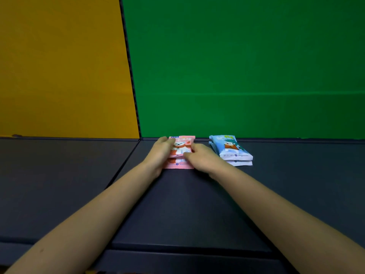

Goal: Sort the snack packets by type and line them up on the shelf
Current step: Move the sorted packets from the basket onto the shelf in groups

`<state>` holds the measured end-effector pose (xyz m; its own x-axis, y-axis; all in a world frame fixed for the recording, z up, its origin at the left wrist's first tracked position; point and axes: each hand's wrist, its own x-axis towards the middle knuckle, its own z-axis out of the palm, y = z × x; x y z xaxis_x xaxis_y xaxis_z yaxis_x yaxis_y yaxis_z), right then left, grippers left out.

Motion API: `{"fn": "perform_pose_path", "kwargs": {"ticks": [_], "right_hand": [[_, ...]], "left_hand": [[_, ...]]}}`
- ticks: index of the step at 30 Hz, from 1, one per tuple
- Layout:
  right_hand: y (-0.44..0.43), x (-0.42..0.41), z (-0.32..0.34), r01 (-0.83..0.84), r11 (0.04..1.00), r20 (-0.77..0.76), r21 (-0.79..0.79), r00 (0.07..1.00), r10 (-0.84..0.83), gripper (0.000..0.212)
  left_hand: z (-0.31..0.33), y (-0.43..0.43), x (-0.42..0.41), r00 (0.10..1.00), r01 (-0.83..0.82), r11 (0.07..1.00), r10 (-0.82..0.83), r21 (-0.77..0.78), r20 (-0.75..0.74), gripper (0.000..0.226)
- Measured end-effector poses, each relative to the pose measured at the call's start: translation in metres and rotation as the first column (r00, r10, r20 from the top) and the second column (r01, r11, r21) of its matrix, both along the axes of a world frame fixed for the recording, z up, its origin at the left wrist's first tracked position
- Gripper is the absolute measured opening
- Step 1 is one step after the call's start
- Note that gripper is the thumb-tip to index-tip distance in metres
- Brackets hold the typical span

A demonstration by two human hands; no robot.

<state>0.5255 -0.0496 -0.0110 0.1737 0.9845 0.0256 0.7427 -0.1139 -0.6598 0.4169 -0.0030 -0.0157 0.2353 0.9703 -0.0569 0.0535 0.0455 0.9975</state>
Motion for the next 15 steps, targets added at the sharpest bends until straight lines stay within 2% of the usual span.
{"fn": "perform_pose_path", "kwargs": {"ticks": [3,5,7,8,11,12,15], "right_hand": [[-0.004,0.009,0.009,-0.019,0.999,0.027,0.039,0.999,0.018,0.038],[-0.010,0.030,0.019,0.041,0.993,0.117,0.115,0.992,-0.055,0.041],[-0.020,0.061,0.024,0.131,0.974,0.260,0.185,0.949,-0.177,0.053],[-0.026,0.076,0.024,0.143,0.974,0.272,0.176,0.944,-0.187,0.062],[-0.046,0.100,0.018,0.028,1.000,0.059,0.008,0.998,-0.028,0.086],[-0.049,0.102,0.012,-0.009,1.000,0.056,-0.027,0.998,0.010,0.087],[-0.048,0.101,-0.006,-0.011,1.000,0.241,0.013,0.970,0.007,0.087]], "left_hand": [[-0.002,-0.004,0.002,0.953,0.036,0.981,0.023,0.190,-0.303,0.054],[-0.001,-0.008,0.003,0.905,0.077,0.962,0.044,0.262,-0.424,0.066],[-0.001,-0.010,0.004,0.863,0.117,0.949,0.049,0.293,-0.503,0.070],[-0.001,-0.010,0.004,0.838,0.139,0.945,0.046,0.295,-0.544,0.074],[-0.003,-0.011,0.001,0.778,0.199,0.941,0.018,0.273,-0.627,0.095],[-0.004,-0.011,0.001,0.763,0.212,0.938,0.016,0.274,-0.646,0.098],[-0.009,-0.012,0.002,0.681,0.255,0.908,0.076,0.333,-0.728,0.096]]}}
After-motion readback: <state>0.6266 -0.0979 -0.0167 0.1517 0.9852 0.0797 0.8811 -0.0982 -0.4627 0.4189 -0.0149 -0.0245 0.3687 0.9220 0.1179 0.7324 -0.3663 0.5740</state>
